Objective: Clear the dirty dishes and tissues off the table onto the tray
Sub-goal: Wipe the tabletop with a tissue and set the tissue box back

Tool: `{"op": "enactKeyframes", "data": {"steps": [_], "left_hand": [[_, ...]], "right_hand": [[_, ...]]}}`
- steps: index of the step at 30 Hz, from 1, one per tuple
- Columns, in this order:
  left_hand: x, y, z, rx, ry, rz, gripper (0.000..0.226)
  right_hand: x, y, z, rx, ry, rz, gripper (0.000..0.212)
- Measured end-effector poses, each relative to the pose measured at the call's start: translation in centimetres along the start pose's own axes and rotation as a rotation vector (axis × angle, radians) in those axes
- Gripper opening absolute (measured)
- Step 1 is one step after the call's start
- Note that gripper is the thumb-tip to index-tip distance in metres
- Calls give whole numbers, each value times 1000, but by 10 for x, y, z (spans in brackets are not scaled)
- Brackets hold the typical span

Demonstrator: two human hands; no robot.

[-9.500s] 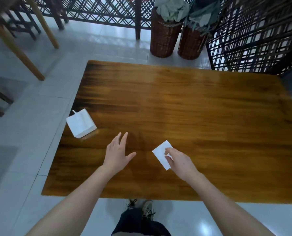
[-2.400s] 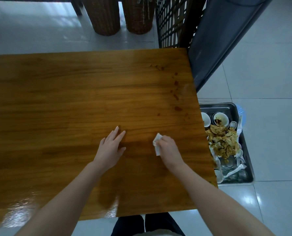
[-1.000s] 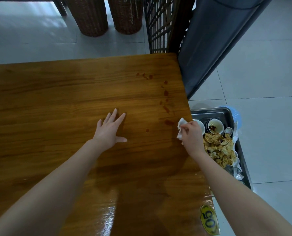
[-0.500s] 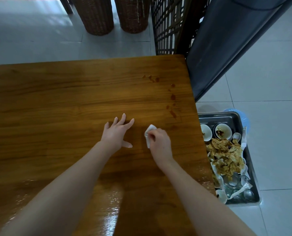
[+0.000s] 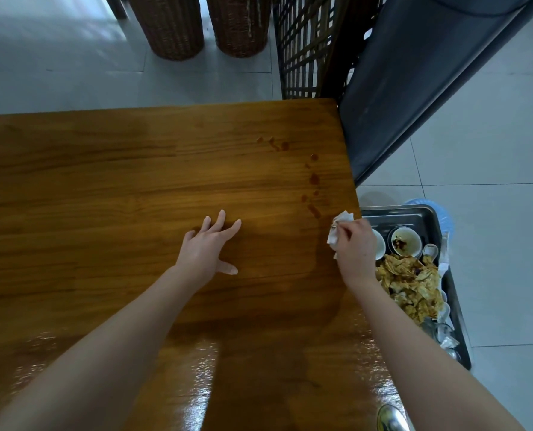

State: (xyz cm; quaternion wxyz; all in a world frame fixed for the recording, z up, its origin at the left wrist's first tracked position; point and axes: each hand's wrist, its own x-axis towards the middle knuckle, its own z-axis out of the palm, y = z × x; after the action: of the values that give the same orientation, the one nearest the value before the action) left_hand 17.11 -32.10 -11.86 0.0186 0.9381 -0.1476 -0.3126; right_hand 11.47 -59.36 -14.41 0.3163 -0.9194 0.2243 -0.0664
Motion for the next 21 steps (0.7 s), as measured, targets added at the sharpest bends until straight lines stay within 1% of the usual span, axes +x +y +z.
{"op": "enactKeyframes", "data": {"steps": [2, 3, 5, 7, 10, 13, 15, 19, 21], "left_hand": [[-1, 0, 0, -5, -1, 1, 107], [-1, 1, -1, -6, -2, 0, 107], [-1, 2, -1, -2, -3, -2, 107], [0, 2, -1, 8, -6, -7, 107], [3, 2, 1, 19, -17, -28, 109], [3, 1, 1, 17, -19, -27, 109], [2, 0, 1, 17, -16, -11, 108], [1, 0, -1, 20, -17, 1, 107], [2, 0, -2, 18, -27, -1, 107]], "right_hand": [[-5, -13, 8, -16, 39, 19, 19], [-10, -21, 13, -25, 38, -10, 17], [-22, -38, 27, -30, -34, -119, 18], [-35, -54, 39, 10, -130, -188, 25], [-47, -62, 50, -39, -184, -341, 34], [-35, -57, 45, -42, -229, -402, 31], [-23, -53, 38, -12, -220, -378, 25], [16, -33, 21, -4, -101, -158, 27], [32, -22, 12, 0, -46, -79, 25]]}}
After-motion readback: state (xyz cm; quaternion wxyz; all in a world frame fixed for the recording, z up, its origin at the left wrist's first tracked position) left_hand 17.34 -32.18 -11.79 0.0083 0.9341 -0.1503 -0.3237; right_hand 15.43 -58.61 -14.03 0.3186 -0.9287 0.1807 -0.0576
